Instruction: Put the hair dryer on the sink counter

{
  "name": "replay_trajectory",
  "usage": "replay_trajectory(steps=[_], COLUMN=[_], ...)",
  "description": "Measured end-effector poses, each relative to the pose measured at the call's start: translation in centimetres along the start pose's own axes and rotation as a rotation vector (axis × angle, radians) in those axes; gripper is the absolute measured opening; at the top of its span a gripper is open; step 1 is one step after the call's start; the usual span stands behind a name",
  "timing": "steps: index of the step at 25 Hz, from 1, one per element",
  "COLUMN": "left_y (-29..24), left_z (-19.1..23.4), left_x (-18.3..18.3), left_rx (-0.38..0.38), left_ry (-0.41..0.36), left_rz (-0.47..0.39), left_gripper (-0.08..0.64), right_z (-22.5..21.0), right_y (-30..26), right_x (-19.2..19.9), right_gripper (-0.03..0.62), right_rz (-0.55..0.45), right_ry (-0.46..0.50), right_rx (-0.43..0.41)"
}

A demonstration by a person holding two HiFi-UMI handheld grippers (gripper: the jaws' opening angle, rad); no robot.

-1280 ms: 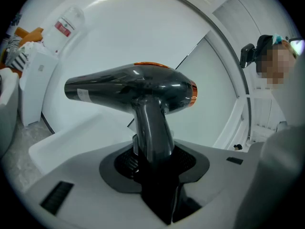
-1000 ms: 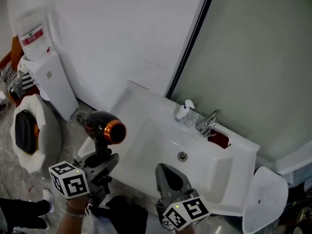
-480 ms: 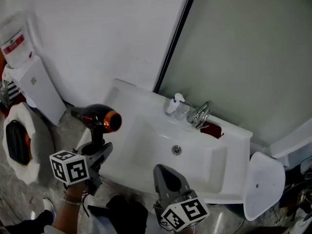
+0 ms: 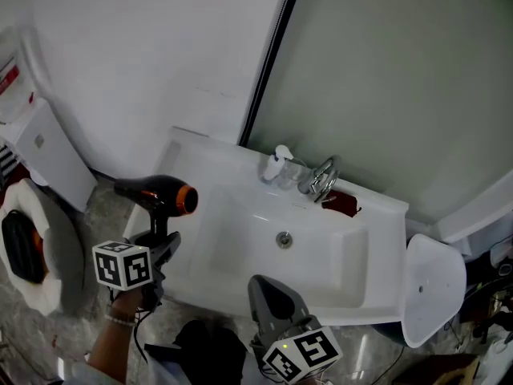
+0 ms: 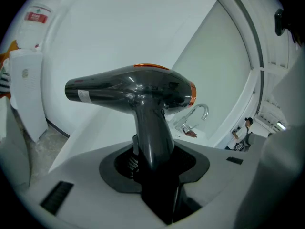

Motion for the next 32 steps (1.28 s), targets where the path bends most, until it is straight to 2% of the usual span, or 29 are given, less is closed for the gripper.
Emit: replay_trajectory(steps=[8, 13, 21, 32], left_y=[-3.3, -5.1, -7.6, -9.3], left_z=[2.3, 4.2, 6.5, 8.0], left_x=[0.6, 0.6, 2.2, 3.5], left_rx=[-0.081, -0.159, -0.232, -0.398], left_ry=[-0.038, -0.053, -0.073, -0.178], left_rz=[0.100, 0.138, 0.249, 0.347], left_gripper=[0.167, 0.167, 0.169, 0.169], right_z=[-0.2, 0.0, -0.5, -1.4], right_y=[-0.4, -0.8, -0.8, -0.2], right_x=[0.8, 1.2, 2.0, 2.2], right_gripper=[-0.002, -0.002, -0.002, -0.002], right_rz=[0.014, 0.025, 0.044, 0.040], right_ry=[-0.022, -0.025, -0.040, -0.055], right_rx=[0.029, 0.040, 0.074, 0.110])
Point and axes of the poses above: the fingertips, and each gripper's own axes: y backward along the fingers, z to its left, x out of its underside, the point moved 3 cm from there along y, backward along the fingers, and after that the axes turned 11 degrees about z, right-handed, at the moved point
